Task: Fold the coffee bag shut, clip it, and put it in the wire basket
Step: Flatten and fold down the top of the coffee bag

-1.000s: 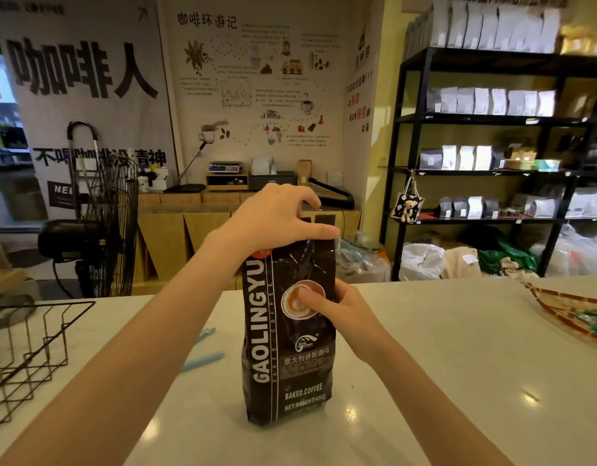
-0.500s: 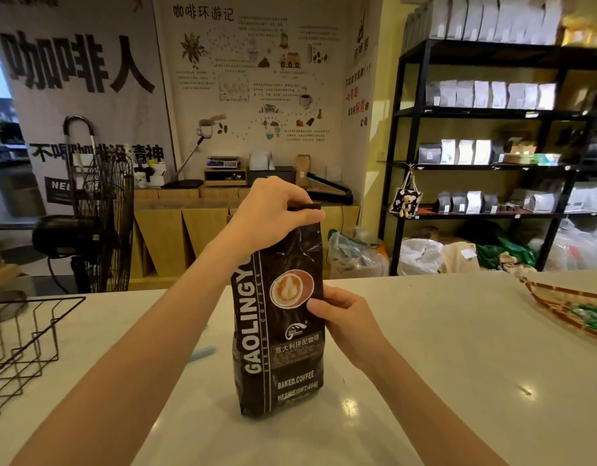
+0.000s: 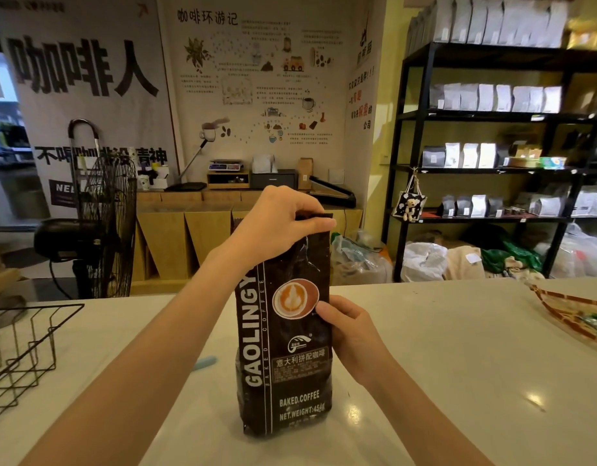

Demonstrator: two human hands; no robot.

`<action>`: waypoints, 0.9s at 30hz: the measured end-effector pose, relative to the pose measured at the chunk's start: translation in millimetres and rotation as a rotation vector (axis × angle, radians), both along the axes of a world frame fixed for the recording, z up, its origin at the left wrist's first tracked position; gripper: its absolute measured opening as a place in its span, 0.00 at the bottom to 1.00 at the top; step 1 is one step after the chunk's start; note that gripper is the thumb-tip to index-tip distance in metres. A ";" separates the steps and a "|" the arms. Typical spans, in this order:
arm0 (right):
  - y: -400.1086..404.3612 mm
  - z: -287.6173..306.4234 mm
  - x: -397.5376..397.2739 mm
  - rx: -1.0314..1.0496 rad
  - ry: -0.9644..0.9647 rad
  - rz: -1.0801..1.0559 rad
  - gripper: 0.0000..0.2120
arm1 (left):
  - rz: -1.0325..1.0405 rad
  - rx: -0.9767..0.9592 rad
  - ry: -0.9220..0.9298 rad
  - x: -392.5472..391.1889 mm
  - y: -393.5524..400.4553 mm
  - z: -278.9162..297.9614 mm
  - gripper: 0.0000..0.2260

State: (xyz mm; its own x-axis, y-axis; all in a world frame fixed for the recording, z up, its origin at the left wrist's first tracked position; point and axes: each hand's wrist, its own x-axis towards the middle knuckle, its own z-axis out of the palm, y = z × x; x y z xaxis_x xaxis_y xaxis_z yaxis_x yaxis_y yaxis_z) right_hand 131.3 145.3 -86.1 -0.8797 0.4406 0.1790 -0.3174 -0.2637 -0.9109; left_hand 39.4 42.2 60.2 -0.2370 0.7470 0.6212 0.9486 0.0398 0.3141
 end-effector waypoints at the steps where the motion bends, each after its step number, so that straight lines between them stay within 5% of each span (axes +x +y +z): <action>1: -0.9 0.0 0.1 0.011 0.003 -0.015 0.07 | 0.001 -0.004 0.006 0.7 -0.9 -1.3 0.09; 7: -1.3 0.7 2.1 0.058 0.002 -0.117 0.11 | 0.227 0.165 0.116 5.7 -16.8 -22.1 0.27; 9: 1.0 1.0 3.0 0.078 0.004 -0.133 0.09 | 0.267 0.286 -0.104 3.7 -31.3 -38.2 0.36; 11: 2.3 4.5 4.3 0.134 0.009 -0.127 0.09 | 0.216 0.327 -0.553 4.8 -44.9 -58.2 0.42; 13: 2.8 10.0 4.9 0.202 0.025 -0.116 0.12 | 0.093 0.268 -0.940 5.8 -50.6 -80.1 0.36; 15: 2.5 15.8 3.9 0.225 0.053 -0.108 0.18 | 0.029 0.230 -1.132 4.7 -50.2 -98.9 0.29; 19: -1.6 27.5 -1.5 0.222 0.058 -0.092 0.29 | -0.021 0.297 -1.175 5.4 -46.5 -109.1 0.18; 27: -8.9 36.7 -3.9 0.320 0.049 -0.094 0.12 | -0.059 0.361 -1.250 6.9 -52.1 -108.2 0.14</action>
State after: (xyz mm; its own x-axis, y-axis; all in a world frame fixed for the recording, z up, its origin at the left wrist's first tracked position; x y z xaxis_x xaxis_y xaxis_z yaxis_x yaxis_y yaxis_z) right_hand 127.4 136.4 -49.4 -0.8247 0.4339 0.3628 -0.3724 0.0662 -0.9257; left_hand 46.3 -9.9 -48.0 -0.7699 0.6146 0.1721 0.0054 -0.2633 0.9647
